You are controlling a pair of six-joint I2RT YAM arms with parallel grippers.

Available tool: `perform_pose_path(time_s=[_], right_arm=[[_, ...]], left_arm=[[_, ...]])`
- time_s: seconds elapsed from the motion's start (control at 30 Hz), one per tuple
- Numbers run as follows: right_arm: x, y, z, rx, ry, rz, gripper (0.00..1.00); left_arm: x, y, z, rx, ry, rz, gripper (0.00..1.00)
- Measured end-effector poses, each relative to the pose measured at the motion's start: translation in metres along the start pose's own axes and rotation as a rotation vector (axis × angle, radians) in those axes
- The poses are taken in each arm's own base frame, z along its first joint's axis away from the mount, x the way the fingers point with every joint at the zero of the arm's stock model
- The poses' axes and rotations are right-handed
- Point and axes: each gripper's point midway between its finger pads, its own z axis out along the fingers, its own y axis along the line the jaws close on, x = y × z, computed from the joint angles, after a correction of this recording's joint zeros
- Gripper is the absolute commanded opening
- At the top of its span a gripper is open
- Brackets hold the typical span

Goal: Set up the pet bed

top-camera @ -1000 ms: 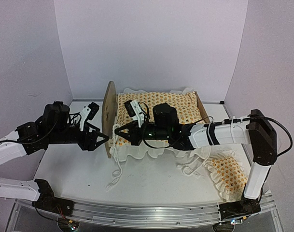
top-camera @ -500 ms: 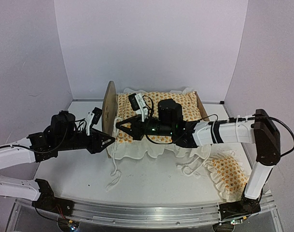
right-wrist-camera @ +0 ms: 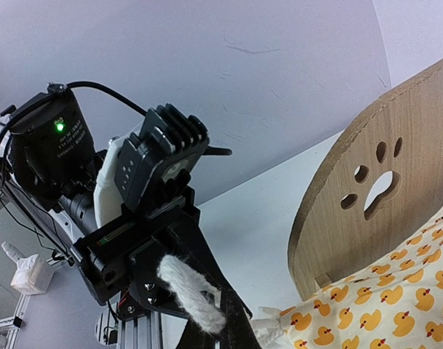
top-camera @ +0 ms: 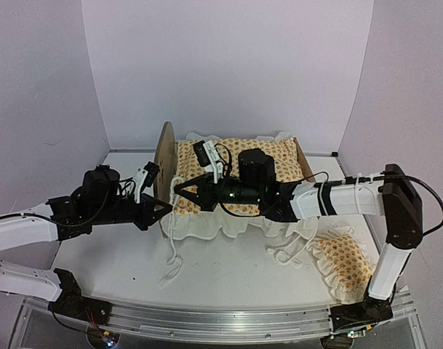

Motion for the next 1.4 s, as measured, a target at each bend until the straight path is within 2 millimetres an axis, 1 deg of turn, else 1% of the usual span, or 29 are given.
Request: perform_pose_path(time_s=[0.07, 0.17, 0.23, 0.33, 0.43, 0.5, 0.57, 0.63, 0.73, 0.83, 0.97, 1.07, 1.13, 1.2, 1.27, 1.4], right_arm=[[0.0, 0.0, 0.0, 0.0, 0.0, -0.001, 0.0], [0.001, -0.001, 0.0, 0.003, 0.005, -0.006, 0.0], [0.003, -0.001, 0.0, 0.005, 0.01, -0.008, 0.0], [0.006, -0.003, 0.0, 0.013, 0.021, -0.011, 0.0], [0.009, -0.005, 0.0, 0.02, 0.036, -0.008, 0.0], [0.011, -0.006, 0.0, 0.024, 0.042, -0.006, 0.0], [0.013, -0.006, 0.0, 0.029, 0.048, -0.005, 0.0], [0.014, -0.007, -0.001, 0.033, 0.055, -0.003, 0.0], [0.017, -0.009, -0.001, 0.038, 0.066, -0.002, 0.0], [0.019, -0.01, -0.001, 0.042, 0.075, 0.001, 0.0], [0.02, -0.01, -0.001, 0.044, 0.077, 0.003, 0.0], [0.02, -0.01, -0.001, 0.043, 0.078, 0.003, 0.0], [0.02, -0.01, -0.001, 0.043, 0.079, 0.004, 0.0], [0.021, -0.01, -0.001, 0.044, 0.08, 0.004, 0.0], [0.021, -0.01, -0.001, 0.044, 0.08, 0.005, 0.0], [0.021, -0.011, -0.001, 0.047, 0.082, 0.006, 0.0]], left_arm=[[-0.004, 0.0, -0.006, -0.012, 0.001, 0.009, 0.0], [-0.018, -0.001, -0.02, -0.043, -0.019, 0.032, 0.0], [-0.034, -0.001, -0.031, -0.068, -0.05, 0.054, 0.0], [-0.063, -0.001, -0.045, -0.122, -0.11, 0.089, 0.0], [-0.089, 0.006, -0.049, -0.196, -0.155, 0.135, 0.0], [-0.106, 0.014, -0.044, -0.262, -0.178, 0.163, 0.0], [-0.114, 0.023, -0.036, -0.32, -0.191, 0.193, 0.0], [-0.113, 0.035, -0.023, -0.373, -0.176, 0.228, 0.0], [-0.105, 0.045, -0.003, -0.409, -0.139, 0.272, 0.0], [-0.105, 0.046, 0.011, -0.401, -0.139, 0.303, 0.0], [-0.112, 0.045, 0.019, -0.39, -0.162, 0.313, 0.0], [-0.12, 0.039, 0.027, -0.361, -0.18, 0.311, 0.0], [-0.13, 0.034, 0.031, -0.338, -0.2, 0.306, 0.0], [-0.139, 0.031, 0.032, -0.336, -0.22, 0.303, 0.0], [-0.143, 0.034, 0.031, -0.355, -0.237, 0.298, 0.0], [-0.141, 0.043, 0.033, -0.404, -0.23, 0.281, 0.0]])
